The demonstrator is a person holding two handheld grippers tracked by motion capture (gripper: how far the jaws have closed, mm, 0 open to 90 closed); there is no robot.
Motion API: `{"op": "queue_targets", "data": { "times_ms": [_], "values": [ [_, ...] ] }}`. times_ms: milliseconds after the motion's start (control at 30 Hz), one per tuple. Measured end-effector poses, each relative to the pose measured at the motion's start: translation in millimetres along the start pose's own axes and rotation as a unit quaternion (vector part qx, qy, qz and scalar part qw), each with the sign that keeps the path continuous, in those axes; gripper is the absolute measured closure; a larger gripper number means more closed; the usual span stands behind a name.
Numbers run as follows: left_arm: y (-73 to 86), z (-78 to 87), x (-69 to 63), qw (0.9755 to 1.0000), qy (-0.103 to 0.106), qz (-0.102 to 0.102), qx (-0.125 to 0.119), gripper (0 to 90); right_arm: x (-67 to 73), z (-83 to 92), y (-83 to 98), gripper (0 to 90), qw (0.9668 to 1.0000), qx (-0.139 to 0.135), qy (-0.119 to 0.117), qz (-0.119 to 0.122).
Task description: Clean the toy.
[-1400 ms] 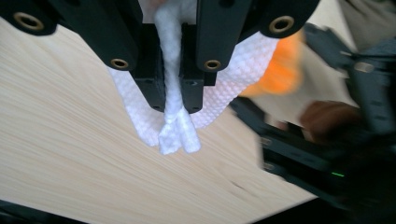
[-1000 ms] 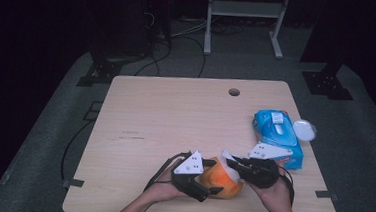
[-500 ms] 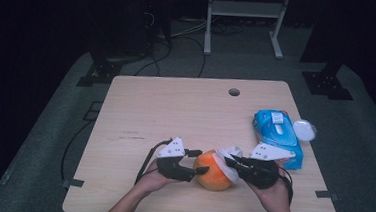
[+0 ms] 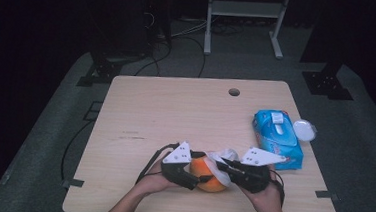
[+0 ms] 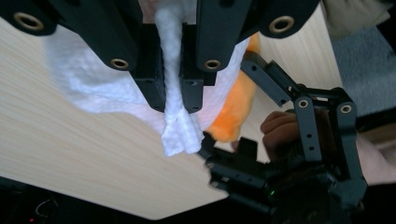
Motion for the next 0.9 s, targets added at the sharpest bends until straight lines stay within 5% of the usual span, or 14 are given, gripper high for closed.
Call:
{"op": "queue_targets", "data": {
  "times_ms": [300, 467, 633, 700, 800, 900],
  "values": [
    [5.8, 8.6, 10.4, 0.9998, 0.000, 0.022, 0.003, 27.6, -16.6, 11.3, 1.7, 81.9, 0.9992, -0.011, 0.030, -0.023],
    [-0.8, 6.4, 6.1, 0.9997, 0.004, 0.012, 0.019, 11.5, -6.6, -4.1, 8.3, 81.9, 0.9995, 0.009, -0.004, -0.030],
    [0.0, 4.2, 1.4, 0.9996, 0.019, 0.006, 0.021, 11.6, 6.6, -6.3, 4.1, 81.7, 0.9983, 0.005, -0.054, -0.023],
    [2.7, 5.0, 1.3, 0.9993, 0.036, 0.007, 0.013, 21.5, -0.9, -0.4, 1.2, 81.7, 0.9981, -0.012, -0.046, -0.040],
    [4.0, 4.4, -2.4, 0.9984, 0.053, -0.013, 0.010, 25.1, -14.1, 4.6, 1.5, 81.6, 0.9978, -0.021, -0.019, -0.060],
    [1.9, 6.2, 0.1, 0.9985, 0.054, 0.001, 0.012, 21.0, -17.6, -3.5, 9.7, 81.4, 0.9982, 0.013, -0.010, -0.058]
  ]
}}
Point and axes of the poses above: each handheld gripper's, and its own axes: z roughly backward along the jaws, y roughly out of its underside, x roughly to its left, the point moved 3 cm from there along -z, roughly forward along the jaws, and after that the axes turned 3 degrees about -z, right-handed, at the moved point
